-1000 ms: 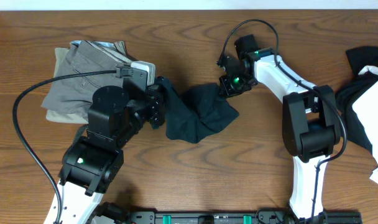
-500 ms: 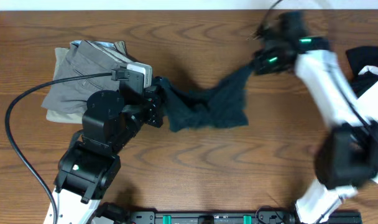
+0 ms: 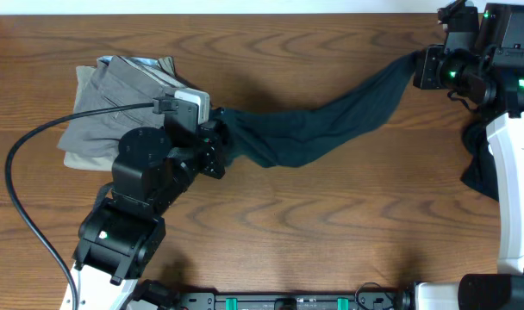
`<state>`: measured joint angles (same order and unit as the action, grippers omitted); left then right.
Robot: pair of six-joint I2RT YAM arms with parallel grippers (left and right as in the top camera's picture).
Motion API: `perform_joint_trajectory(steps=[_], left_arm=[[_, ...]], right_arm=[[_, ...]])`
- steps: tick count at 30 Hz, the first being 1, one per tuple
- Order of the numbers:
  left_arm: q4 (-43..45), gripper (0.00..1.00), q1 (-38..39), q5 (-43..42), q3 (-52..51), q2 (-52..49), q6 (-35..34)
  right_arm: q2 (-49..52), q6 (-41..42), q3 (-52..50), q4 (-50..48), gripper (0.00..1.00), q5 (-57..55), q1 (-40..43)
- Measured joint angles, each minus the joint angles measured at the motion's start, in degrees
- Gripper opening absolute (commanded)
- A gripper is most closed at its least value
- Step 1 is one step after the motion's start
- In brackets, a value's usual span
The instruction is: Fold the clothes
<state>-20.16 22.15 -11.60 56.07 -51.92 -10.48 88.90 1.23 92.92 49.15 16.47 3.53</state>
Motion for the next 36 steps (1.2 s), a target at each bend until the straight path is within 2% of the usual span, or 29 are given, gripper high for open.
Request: perform_joint_trajectory(steps=[9, 21, 26, 30, 31, 32, 33, 34, 36], left_arm=[[-1.5, 0.07, 0.0, -1.2, 0.0, 0.4, 0.0], [-1.9, 0.07, 0.1, -1.8, 0.9, 10.4, 0.0], [-1.9, 0.07, 0.2, 0.8, 1.6, 6.4, 0.7], [0.6, 0.07, 0.2, 2.8, 1.6, -2.1, 2.4], [2.5, 0.17, 0.2, 3.3, 1.6, -5.5, 3.2], [4.6, 0.33, 0.2, 4.0, 1.7, -8.9, 4.2], [6.8, 0.36, 0.2, 4.7, 1.7, -12.2, 4.8], [8.7, 0.39, 0.0, 5.5, 1.7, -15.1, 4.9], [10.6, 0.63, -0.6, 6.9, 1.8, -20.8, 5.7]], right_arm=[[-2.0, 0.7, 0.0, -0.2, 0.01, 0.0, 0.0], [-20.5, 2.4, 0.0, -0.8, 0.01, 0.0, 0.0], [-17.7, 2.7, 0.0, -2.2, 0.03, -0.2, 0.0], [-9.6, 3.1, 0.0, -5.1, 0.04, -0.5, 0.0], [-7.5, 3.2, 0.0, -6.5, 0.06, -0.6, 0.0], [-4.6, 3.3, 0.0, -8.6, 0.16, -0.7, 0.0], [-2.5, 3.8, 0.0, -10.3, 0.35, -0.8, 0.0], [0.1, 4.2, 0.0, -12.2, 0.43, -0.9, 0.0], [5.1, 4.3, 0.0, -15.0, 0.52, -1.2, 0.2]])
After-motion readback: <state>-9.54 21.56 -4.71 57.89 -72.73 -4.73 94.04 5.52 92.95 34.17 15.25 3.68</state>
